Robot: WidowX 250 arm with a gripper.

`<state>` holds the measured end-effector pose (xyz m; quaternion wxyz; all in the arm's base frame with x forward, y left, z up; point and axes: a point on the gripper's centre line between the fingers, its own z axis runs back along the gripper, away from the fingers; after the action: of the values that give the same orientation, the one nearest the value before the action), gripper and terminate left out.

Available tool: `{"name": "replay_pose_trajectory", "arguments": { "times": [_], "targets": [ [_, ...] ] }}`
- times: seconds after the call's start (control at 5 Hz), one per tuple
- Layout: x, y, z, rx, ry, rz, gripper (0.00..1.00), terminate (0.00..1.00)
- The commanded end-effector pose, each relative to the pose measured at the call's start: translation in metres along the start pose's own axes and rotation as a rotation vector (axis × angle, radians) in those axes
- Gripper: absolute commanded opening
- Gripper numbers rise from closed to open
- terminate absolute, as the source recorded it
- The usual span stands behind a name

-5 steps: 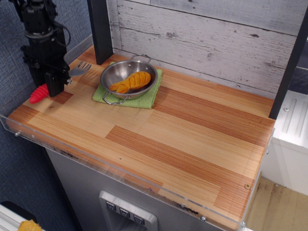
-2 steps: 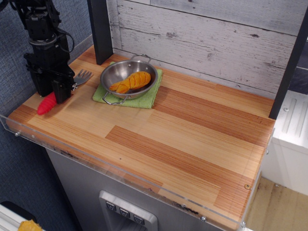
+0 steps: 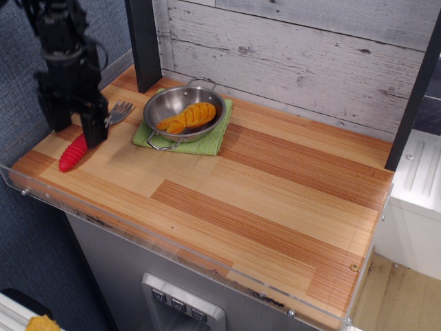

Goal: Moves the fork to the left side of the table.

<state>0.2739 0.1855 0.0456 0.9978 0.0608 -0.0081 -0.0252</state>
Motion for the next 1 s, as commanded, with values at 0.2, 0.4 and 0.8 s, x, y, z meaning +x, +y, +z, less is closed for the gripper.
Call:
{"name": "replay_pose_trajectory", "arguments": {
  "times": [0.2, 0.4, 0.8],
  "targets": [
    [0.009, -0.098, 0.117, -0.065, -0.109, -0.046, 1.0, 0.0],
    [0.017, -0.147, 0.109, -0.122, -0.085, -0.136, 1.0, 0.0],
    [0.013, -0.17, 0.112, -0.051, -0.143, -0.139, 1.0, 0.0]
  ]
}}
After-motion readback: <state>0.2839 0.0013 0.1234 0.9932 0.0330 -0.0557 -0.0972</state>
